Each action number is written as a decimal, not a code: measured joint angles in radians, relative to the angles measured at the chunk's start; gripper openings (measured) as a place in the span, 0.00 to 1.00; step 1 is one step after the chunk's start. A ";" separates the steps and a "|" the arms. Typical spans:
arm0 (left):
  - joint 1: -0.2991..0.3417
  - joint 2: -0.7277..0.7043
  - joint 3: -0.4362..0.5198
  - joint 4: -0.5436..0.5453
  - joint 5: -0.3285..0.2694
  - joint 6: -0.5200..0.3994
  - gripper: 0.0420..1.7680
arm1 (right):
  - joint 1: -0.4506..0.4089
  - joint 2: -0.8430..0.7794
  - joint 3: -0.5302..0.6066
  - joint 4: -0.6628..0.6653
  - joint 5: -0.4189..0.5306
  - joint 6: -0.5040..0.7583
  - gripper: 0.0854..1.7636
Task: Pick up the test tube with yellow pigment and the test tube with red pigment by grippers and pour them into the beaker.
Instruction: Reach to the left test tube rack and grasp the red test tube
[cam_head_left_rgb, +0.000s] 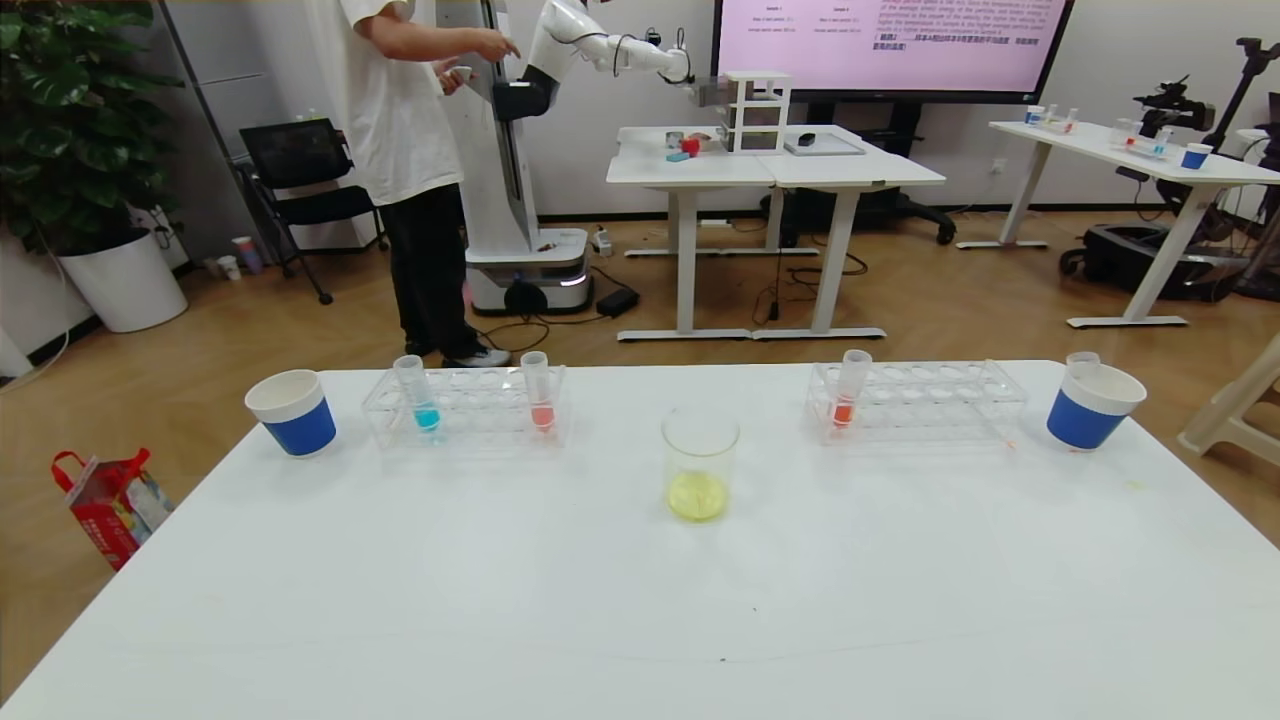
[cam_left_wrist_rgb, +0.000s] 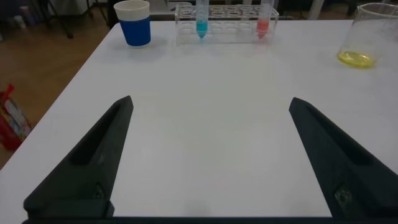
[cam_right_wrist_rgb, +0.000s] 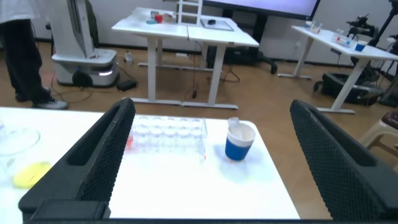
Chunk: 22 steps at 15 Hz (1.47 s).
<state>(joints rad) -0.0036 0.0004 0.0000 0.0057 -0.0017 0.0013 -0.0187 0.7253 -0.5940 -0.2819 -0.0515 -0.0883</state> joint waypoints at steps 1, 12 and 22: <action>0.000 0.000 0.000 0.000 0.000 0.000 0.99 | 0.001 -0.079 0.006 0.104 -0.002 0.000 0.98; 0.000 0.000 0.000 0.000 0.000 0.000 0.99 | 0.030 -0.670 0.039 0.649 -0.048 0.002 0.98; 0.000 0.000 0.000 0.000 0.000 0.000 0.99 | 0.030 -0.726 0.536 0.233 0.027 0.037 0.98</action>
<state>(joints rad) -0.0032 0.0004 0.0000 0.0062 -0.0017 0.0017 0.0111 -0.0004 -0.0577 -0.0489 -0.0249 -0.0509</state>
